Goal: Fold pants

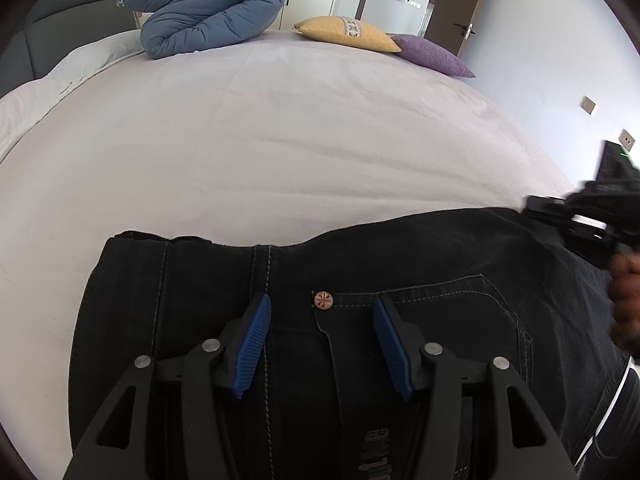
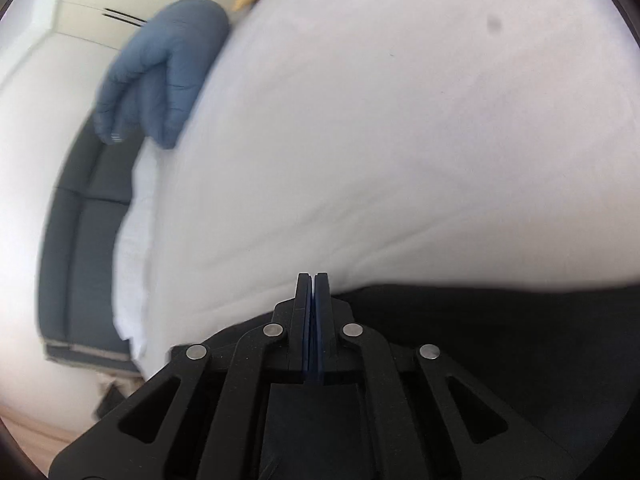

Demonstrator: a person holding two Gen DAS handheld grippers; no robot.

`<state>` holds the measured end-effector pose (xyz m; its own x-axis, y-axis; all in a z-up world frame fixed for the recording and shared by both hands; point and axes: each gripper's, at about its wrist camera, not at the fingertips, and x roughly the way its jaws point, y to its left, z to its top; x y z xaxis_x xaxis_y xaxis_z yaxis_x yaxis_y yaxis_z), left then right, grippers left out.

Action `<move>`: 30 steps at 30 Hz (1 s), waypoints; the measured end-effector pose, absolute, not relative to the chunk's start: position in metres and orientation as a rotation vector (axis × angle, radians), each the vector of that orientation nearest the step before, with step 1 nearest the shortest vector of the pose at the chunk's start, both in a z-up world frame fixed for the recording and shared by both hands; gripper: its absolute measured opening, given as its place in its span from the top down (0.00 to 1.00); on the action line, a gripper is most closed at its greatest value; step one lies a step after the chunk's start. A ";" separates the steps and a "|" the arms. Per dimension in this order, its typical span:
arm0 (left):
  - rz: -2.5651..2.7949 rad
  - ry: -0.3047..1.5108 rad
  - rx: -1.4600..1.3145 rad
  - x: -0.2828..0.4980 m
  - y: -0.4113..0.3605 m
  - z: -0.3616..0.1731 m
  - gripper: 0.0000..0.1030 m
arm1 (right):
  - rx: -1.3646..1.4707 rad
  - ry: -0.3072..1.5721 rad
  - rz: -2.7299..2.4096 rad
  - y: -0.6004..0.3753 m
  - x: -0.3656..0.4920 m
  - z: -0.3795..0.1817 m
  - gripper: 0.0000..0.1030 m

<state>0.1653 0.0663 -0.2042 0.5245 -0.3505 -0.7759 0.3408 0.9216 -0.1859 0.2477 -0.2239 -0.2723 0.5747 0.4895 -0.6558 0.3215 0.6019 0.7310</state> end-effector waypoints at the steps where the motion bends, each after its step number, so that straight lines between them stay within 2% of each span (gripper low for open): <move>1: -0.412 0.931 -0.007 0.166 0.066 -0.204 0.44 | 0.973 0.980 0.178 -0.230 0.233 -0.263 0.98; 5: -0.414 0.935 0.011 0.164 0.064 -0.202 0.44 | 0.820 1.120 0.243 -0.219 0.194 -0.274 1.00; 8: -0.417 0.946 0.039 0.168 0.060 -0.200 0.44 | 1.078 0.964 0.199 -0.279 0.127 -0.298 1.00; 15: -0.349 0.974 0.115 0.169 0.049 -0.191 0.44 | 1.131 0.710 -0.334 -0.427 -0.015 -0.273 1.00; 16: -0.322 0.975 0.136 0.167 0.046 -0.186 0.46 | 1.141 0.682 -0.419 -0.439 -0.034 -0.265 1.00; 17: -0.308 0.959 0.151 0.160 0.040 -0.177 0.46 | 1.152 0.646 -0.494 -0.447 -0.053 -0.254 0.93; 18: -0.324 0.932 0.143 0.154 0.034 -0.167 0.46 | 1.174 0.596 -0.502 -0.449 -0.064 -0.245 0.92; 20: -0.383 0.883 0.101 0.131 0.008 -0.146 0.45 | 1.211 0.538 -0.374 -0.444 -0.063 -0.236 0.92; 21: -0.430 0.881 0.096 0.121 -0.009 -0.143 0.41 | 1.219 0.550 -0.252 -0.428 -0.049 -0.235 0.92; 22: -0.465 0.881 0.103 0.113 -0.024 -0.142 0.38 | 1.226 0.576 -0.168 -0.413 -0.036 -0.238 0.92; 25: -0.563 0.911 0.157 0.088 -0.080 -0.156 0.38 | 1.201 0.701 0.024 -0.365 0.006 -0.261 0.92; 27: -0.588 0.978 0.199 0.080 -0.103 -0.178 0.38 | 1.225 0.772 -0.032 -0.366 0.006 -0.284 1.00; 30: -0.598 0.973 0.225 0.073 -0.102 -0.199 0.36 | 1.299 0.648 -0.121 -0.421 -0.044 -0.292 1.00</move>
<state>0.0735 -0.1025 -0.1994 0.4181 -0.3744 -0.8277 0.5694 0.8179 -0.0823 -0.0439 -0.4213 -0.2921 0.8183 0.2691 -0.5079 0.4344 0.2891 0.8530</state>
